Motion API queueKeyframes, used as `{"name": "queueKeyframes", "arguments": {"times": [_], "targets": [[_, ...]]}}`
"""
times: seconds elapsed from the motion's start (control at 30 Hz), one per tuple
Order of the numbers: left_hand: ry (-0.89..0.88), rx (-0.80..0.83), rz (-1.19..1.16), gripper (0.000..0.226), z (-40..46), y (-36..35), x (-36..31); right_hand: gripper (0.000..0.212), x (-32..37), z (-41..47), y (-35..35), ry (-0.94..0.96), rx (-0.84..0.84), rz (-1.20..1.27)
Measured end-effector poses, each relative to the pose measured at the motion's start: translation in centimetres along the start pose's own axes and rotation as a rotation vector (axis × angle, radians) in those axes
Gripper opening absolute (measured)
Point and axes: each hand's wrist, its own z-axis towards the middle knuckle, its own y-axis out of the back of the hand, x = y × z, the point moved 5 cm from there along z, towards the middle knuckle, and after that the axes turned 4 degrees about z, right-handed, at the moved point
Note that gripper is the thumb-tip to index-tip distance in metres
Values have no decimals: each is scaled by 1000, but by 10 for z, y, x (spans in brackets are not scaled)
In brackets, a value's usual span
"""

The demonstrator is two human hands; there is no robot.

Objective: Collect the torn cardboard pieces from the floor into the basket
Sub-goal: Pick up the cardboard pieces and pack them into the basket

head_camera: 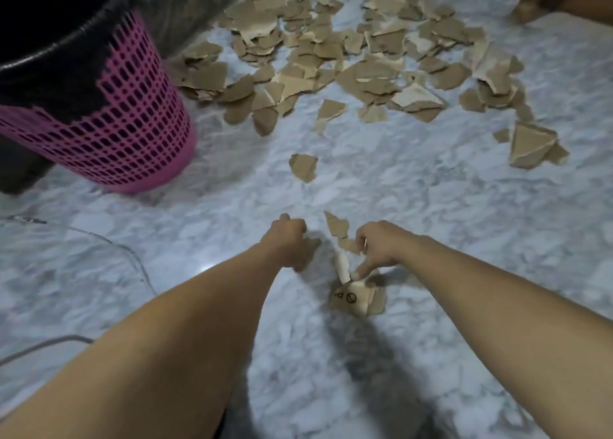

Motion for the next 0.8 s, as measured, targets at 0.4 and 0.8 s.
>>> {"name": "queueKeyframes", "arguments": {"times": [0.4, 0.8], "targets": [[-7, -92, -16, 38, 7, -29, -13, 58, -15, -10, -48, 88, -129, -184], [-279, -76, 259, 72, 26, -33, -70, 45, -69, 3, -10, -42, -279, -248]]}}
